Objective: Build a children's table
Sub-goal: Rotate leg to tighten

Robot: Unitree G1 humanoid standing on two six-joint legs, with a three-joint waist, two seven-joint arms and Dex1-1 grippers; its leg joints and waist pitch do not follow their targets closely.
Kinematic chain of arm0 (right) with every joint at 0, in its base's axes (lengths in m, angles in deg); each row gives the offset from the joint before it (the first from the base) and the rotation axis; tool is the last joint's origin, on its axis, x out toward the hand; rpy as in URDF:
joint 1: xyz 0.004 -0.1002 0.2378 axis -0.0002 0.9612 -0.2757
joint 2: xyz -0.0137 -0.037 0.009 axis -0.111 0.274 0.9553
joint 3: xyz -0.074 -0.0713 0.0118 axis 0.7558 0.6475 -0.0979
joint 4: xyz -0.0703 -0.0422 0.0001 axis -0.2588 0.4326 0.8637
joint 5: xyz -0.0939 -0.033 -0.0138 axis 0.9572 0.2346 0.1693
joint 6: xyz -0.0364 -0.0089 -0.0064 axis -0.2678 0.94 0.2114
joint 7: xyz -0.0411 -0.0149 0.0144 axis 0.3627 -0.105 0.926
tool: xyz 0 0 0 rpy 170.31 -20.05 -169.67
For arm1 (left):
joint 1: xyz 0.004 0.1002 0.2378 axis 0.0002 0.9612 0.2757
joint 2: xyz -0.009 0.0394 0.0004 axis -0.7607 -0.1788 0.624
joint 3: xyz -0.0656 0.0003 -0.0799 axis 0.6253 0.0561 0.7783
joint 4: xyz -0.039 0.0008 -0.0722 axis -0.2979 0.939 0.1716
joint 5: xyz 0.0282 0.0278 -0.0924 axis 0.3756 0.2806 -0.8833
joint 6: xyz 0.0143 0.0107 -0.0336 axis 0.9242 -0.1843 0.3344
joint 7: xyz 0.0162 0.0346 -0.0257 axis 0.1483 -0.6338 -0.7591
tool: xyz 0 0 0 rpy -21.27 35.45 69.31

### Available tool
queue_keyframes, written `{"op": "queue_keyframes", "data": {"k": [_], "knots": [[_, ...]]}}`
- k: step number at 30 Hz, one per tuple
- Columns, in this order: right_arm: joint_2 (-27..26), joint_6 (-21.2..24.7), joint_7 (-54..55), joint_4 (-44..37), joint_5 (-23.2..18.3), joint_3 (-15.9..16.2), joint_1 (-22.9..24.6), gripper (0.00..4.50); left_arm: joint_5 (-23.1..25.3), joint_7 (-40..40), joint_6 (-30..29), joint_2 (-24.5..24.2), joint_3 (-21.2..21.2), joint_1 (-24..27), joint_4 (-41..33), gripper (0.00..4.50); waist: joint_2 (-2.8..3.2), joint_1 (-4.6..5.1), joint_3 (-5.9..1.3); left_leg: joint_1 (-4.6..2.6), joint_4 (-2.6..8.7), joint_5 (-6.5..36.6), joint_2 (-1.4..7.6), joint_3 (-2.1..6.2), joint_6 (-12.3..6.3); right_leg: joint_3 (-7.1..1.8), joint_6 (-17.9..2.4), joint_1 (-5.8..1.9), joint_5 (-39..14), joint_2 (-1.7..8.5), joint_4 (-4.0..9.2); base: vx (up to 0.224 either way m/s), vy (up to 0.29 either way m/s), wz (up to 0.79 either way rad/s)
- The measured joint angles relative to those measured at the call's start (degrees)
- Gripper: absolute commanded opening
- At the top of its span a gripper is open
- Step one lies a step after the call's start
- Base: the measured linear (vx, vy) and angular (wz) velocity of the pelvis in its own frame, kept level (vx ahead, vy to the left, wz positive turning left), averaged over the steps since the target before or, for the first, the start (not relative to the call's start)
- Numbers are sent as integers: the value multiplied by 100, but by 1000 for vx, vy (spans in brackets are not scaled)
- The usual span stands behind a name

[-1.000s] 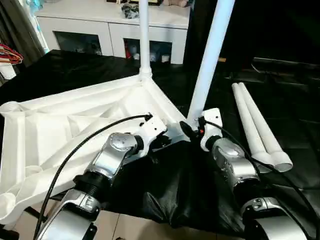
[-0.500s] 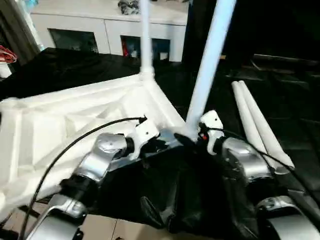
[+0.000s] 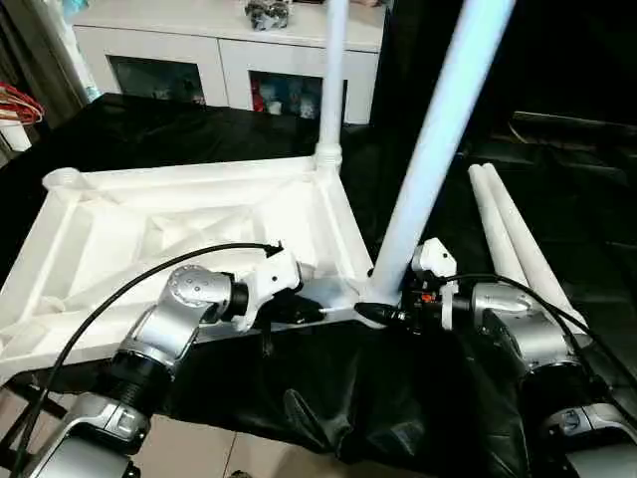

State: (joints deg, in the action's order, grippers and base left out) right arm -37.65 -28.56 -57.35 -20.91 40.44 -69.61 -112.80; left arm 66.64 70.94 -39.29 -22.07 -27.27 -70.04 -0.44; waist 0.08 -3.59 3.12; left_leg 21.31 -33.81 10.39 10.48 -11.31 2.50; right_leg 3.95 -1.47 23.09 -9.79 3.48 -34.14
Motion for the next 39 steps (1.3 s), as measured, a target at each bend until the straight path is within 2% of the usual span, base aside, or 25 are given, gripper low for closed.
{"op": "queue_keyframes", "data": {"k": [1,2,8,11,15,18,20,22,24,26,27,28,29,34,39], "knots": [[-1,3,-11,-5,-8,12,0,303,0,22,-1,-4,-1,4,-8,0,0,-5,0,1,0,0,0,0,0,0,0,0,0,0,0,0,0,0],[0,19,-12,-31,-14,31,6,295,0,29,-2,-10,-2,11,-23,0,0,-7,0,1,1,0,0,0,0,0,0,1,0,0,0,0,0,0],[-18,94,30,-151,-22,20,91,275,5,4,1,-19,-8,31,-54,0,0,-12,0,2,0,0,0,0,0,0,1,1,0,0,0,0,0,0],[-183,108,386,-145,-14,-84,153,274,37,-245,2,120,-1,29,-4,0,0,-5,0,-2,-3,-1,0,0,1,-2,1,-3,0,0,-1,0,0,0],[-474,113,1294,44,-2,-386,128,274,136,-787,-43,461,105,-43,226,0,-1,19,0,-9,-9,-1,-1,0,1,-5,21,-9,-11,0,0,0,0,0],[-834,77,2502,311,106,-637,-28,274,316,-1434,-223,833,121,-260,518,0,0,38,0,-17,-8,-2,-4,0,2,-7,22,-14,-11,1,4,0,0,0],[-972,38,2982,376,179,-692,-47,273,378,-1680,-262,973,124,-313,620,0,2,33,-2,-27,-7,-2,-4,1,2,-6,24,-25,-12,2,4,0,0,0],[-1300,36,4030,623,297,-869,-244,273,469,-2151,-384,1265,165,-533,938,0,4,37,-3,-30,-8,-2,-7,1,2,-9,25,-29,-12,2,4,0,0,0],[-1434,33,4634,770,370,-923,-382,273,525,-2425,-438,1444,165,-626,1083,0,6,40,-4,-29,-7,-2,-13,1,2,-9,26,-30,-13,7,10,0,0,0],[-1445,-51,4702,818,378,-923,-395,273,532,-2468,-429,1471,164,-628,1094,0,6,41,-4,-28,-7,-2,-17,1,2,-10,26,-31,-13,10,13,0,0,0],[-1454,-84,4721,838,389,-923,-399,308,535,-2468,-422,1471,164,-631,1099,0,6,43,-4,-27,-7,-2,-18,1,1,-11,26,-31,-13,12,13,0,0,0],[-1459,-103,4724,873,389,-933,-419,308,547,-2468,-402,1470,164,-631,1102,0,7,44,-4,-27,-7,-2,-18,1,1,-11,26,-31,-13,12,13,0,0,0],[-1459,-118,4721,924,391,-937,-450,345,566,-2468,-380,1470,165,-633,1105,0,6,48,-4,-25,-7,-2,-18,1,1,-11,26,-29,-12,12,13,0,0,0],[-1408,-156,4495,933,465,-919,-459,389,576,-2468,-343,1454,167,-668,1140,0,6,56,-4,-21,-6,-2,-17,1,1,-10,27,-25,-10,12,10,0,0,0],[-1079,-138,3942,642,442,-777,-292,389,602,-2482,-236,1474,146,-724,1219,0,5,23,-1,-9,-4,-2,-17,1,0,-10,28,-16,-8,12,9,0,0,0]]}}
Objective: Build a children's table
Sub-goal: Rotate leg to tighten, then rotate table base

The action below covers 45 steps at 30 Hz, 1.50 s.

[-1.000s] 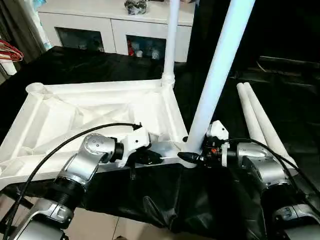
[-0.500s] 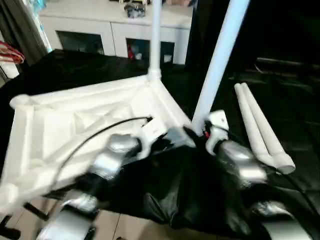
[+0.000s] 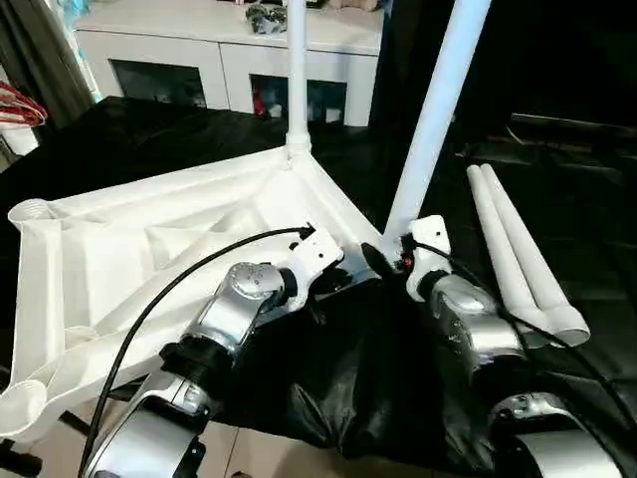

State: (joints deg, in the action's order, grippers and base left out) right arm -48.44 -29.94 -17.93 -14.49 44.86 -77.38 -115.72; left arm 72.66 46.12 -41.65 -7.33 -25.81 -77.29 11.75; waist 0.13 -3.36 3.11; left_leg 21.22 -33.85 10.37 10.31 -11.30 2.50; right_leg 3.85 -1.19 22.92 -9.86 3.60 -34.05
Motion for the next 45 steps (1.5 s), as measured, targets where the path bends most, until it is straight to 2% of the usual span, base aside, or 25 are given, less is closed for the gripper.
{"op": "queue_keyframes", "data": {"k": [5,6,11,14,18,20,24,26,31,34,35,36,37,40,41,43,45], "knots": [[472,123,-779,-552,-132,27,258,389,42,-37,117,-2,8,-25,40,0,2,-13,1,7,3,0,2,0,0,2,1,7,2,-1,-2,0,0,0],[608,124,-1033,-699,-192,34,331,394,43,-61,137,0,22,-32,63,28,2,-13,2,7,4,0,2,0,-1,3,1,8,2,-1,-2,0,0,0],[1148,110,-1873,-1040,-312,137,499,395,-146,-121,271,-20,229,-54,70,67,-20,-14,15,18,0,-1,6,0,-3,10,-5,13,6,-2,-2,0,0,0],[1378,178,-2225,-1146,-361,136,555,395,-156,-260,411,-83,310,-52,-135,77,-23,3,17,22,-2,5,6,0,-11,8,-13,16,11,-2,1,0,0,0],[1590,531,-2662,-1609,-542,139,724,395,-174,-621,249,-506,768,-3,-860,77,-41,39,25,27,-2,3,29,0,-14,14,-12,24,9,-19,-2,0,0,0],[1570,625,-2716,-1740,-549,206,804,395,-163,-775,75,-707,973,30,-1132,77,-42,46,25,26,-2,4,35,0,-12,17,-11,24,8,-22,-2,0,0,0],[1137,729,-2548,-1913,-425,634,921,395,70,-1233,-847,-1316,1467,325,-2028,77,-67,120,37,25,-1,4,43,-2,-6,20,-10,28,7,-27,-7,0,0,0],[999,809,-2477,-1916,-356,800,972,395,206,-1360,-1165,-1552,1664,460,-2345,77,-75,114,42,33,-2,4,40,-3,-4,18,-4,33,3,-25,-4,0,0,0],[602,1120,-2100,-2002,-161,1066,994,395,825,-1506,-2390,-2368,2263,1614,-3643,77,-168,138,66,32,-1,7,41,-4,0,15,-7,34,4,-25,-2,0,0,0],[532,1383,-1875,-2001,-42,1147,973,376,1034,-1605,-3044,-2563,2505,2034,-4058,83,-203,72,75,38,-4,7,40,-4,3,12,-7,29,4,-25,-1,0,0,0],[513,1444,-1814,-1990,-24,1149,954,376,1075,-1647,-3139,-2612,2555,2084,-4095,83,-209,45,73,38,-6,6,39,-5,3,8,-7,26,4,-25,-1,0,0,0],[490,1482,-1749,-1979,-12,1149,922,354,1106,-1695,-3200,-2674,2595,2110,-4100,51,-211,10,73,38,-7,6,38,-6,3,4,-5,21,3,-25,-1,0,0,0],[473,1490,-1708,-1966,-9,1150,884,347,1134,-1731,-3230,-2731,2608,2136,-4101,51,-214,-7,71,38,-8,6,37,-7,3,1,-4,19,2,-25,-1,0,0,0],[398,1508,-1566,-1858,9,1147,717,335,1153,-1764,-3227,-2909,2613,2248,-3860,46,-219,-8,68,34,-8,4,34,-7,6,-3,8,17,-4,-24,-2,0,0,0],[393,1514,-1520,-1821,11,1144,694,325,1130,-1740,-3196,-2912,2602,2286,-3740,28,-226,-10,63,34,-8,4,35,-6,7,-3,13,16,-7,-24,-3,0,0,0],[365,1561,-1374,-1672,22,1121,665,303,1016,-1614,-3113,-2875,2526,2344,-3493,2,-256,-17,52,33,-8,3,35,-5,8,-2,13,16,-7,-25,-6,0,0,0],[285,1632,-1150,-1456,72,1070,579,292,881,-1389,-3069,-2798,2382,2353,-3354,0,-281,-20,49,33,-8,1,35,-5,10,-2,11,17,-5,-24,-7,0,0,0]]}}
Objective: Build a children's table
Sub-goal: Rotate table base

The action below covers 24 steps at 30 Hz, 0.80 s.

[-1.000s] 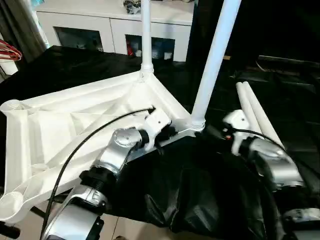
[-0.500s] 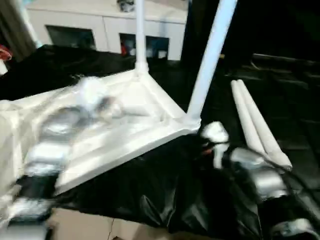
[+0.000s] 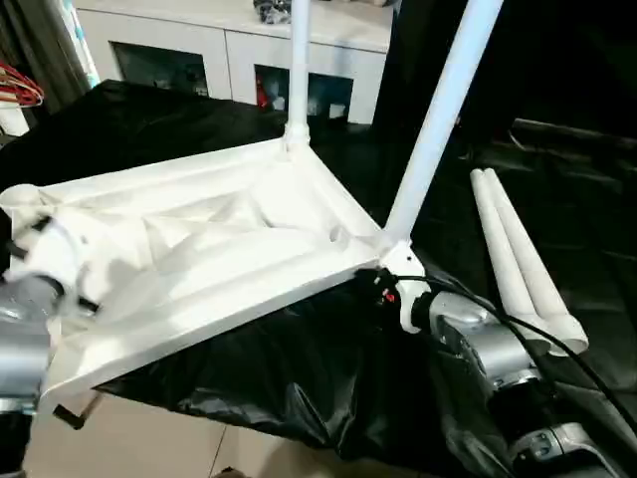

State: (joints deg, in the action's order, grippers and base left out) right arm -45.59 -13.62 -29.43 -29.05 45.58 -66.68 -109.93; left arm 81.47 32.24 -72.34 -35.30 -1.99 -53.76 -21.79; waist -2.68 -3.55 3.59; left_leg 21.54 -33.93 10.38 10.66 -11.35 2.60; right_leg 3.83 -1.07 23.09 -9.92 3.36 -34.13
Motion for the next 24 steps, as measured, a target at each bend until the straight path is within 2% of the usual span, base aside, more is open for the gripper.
{"op": "queue_keyframes", "data": {"k": [4,11,14,17,19,24], "knots": [[-114,20,308,319,103,-34,-242,267,-22,267,188,-15,-278,-58,169,0,0,17,-2,-9,0,-2,-1,0,2,-2,-10,-3,8,0,-3,0,0,0],[-297,-196,643,881,164,-64,-565,218,-141,693,251,-248,-459,-122,298,0,13,33,-2,-26,3,-3,0,0,6,-2,-11,-7,8,0,-16,0,0,0],[-341,-269,786,1117,178,-80,-689,183,-299,1034,216,-326,-571,-125,223,0,8,23,-4,-27,3,-4,-1,-1,6,-3,-15,-8,10,0,-17,0,0,0],[-381,-397,853,1363,182,-149,-825,171,-520,1619,178,-526,-757,-60,-5,0,5,21,-6,-26,2,-4,-1,-1,7,-5,-35,-8,22,0,-17,0,0,0],[-391,-458,879,1561,186,-173,-946,148,-713,2045,179,-585,-920,-5,-218,0,5,18,-6,-25,2,-4,-2,-3,7,-7,-35,-7,22,0,-17,0,0,0],[-370,-598,898,1755,189,-215,-1102,116,-1114,2736,208,-431,-1353,-65,-518,0,8,29,-4,-26,2,-4,-1,-7,7,-8,-33,-6,21,0,-19,0,0,0]]}}
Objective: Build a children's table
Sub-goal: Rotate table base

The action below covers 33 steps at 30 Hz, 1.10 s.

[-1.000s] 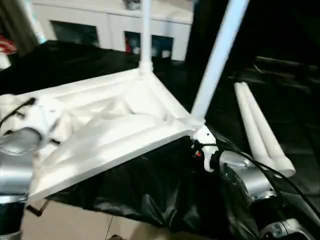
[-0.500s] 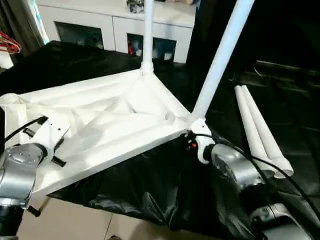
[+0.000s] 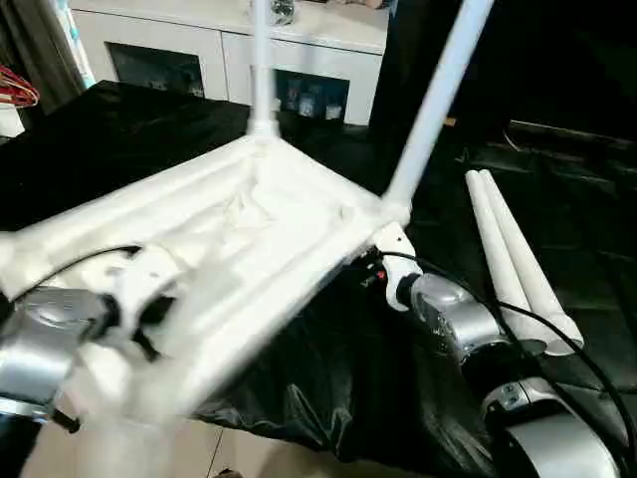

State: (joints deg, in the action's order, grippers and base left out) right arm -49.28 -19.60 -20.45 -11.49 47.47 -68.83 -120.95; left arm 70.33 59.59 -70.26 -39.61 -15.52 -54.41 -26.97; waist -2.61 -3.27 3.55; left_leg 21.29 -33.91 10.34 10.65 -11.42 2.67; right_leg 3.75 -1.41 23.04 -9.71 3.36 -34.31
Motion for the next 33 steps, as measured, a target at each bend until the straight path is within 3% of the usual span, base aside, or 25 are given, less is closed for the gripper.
{"op": "queue_keyframes", "data": {"k": [7,12,17,23,28,33], "knots": [[138,-113,-30,47,0,-49,-62,46,-16,175,113,639,-758,-567,163,0,16,13,9,-7,-3,-2,1,-1,4,-1,-1,-1,1,0,-14,0,0,0],[360,-222,-28,67,-1,-121,-80,14,156,-199,611,1372,-1057,-1321,1224,0,62,22,33,-7,-8,-3,0,-2,5,-2,-9,-1,7,0,-23,0,0,0],[602,-220,-84,-81,-9,-206,-107,5,363,-964,1327,1943,-1087,-2088,2572,0,76,25,38,-1,-16,-4,2,-1,4,1,-9,3,7,0,-30,0,0,0],[1024,-203,-192,-402,-31,-385,-133,5,676,-2105,2139,2279,-1074,-2911,4150,0,106,49,37,4,-34,-4,3,1,3,0,-9,4,7,0,-36,0,0,0],[1139,-121,-51,-496,-46,-536,-166,5,867,-2722,2663,2406,-1084,-3177,4959,0,125,63,33,8,-40,-4,5,4,2,5,-7,5,6,0,-34,0,0,0],[1173,653,217,-1248,-256,-850,-52,5,892,-2709,2895,2327,-1071,-3163,5014,0,154,41,43,11,-43,-4,9,5,1,8,-8,6,6,-1,-36,0,0,0]]}}
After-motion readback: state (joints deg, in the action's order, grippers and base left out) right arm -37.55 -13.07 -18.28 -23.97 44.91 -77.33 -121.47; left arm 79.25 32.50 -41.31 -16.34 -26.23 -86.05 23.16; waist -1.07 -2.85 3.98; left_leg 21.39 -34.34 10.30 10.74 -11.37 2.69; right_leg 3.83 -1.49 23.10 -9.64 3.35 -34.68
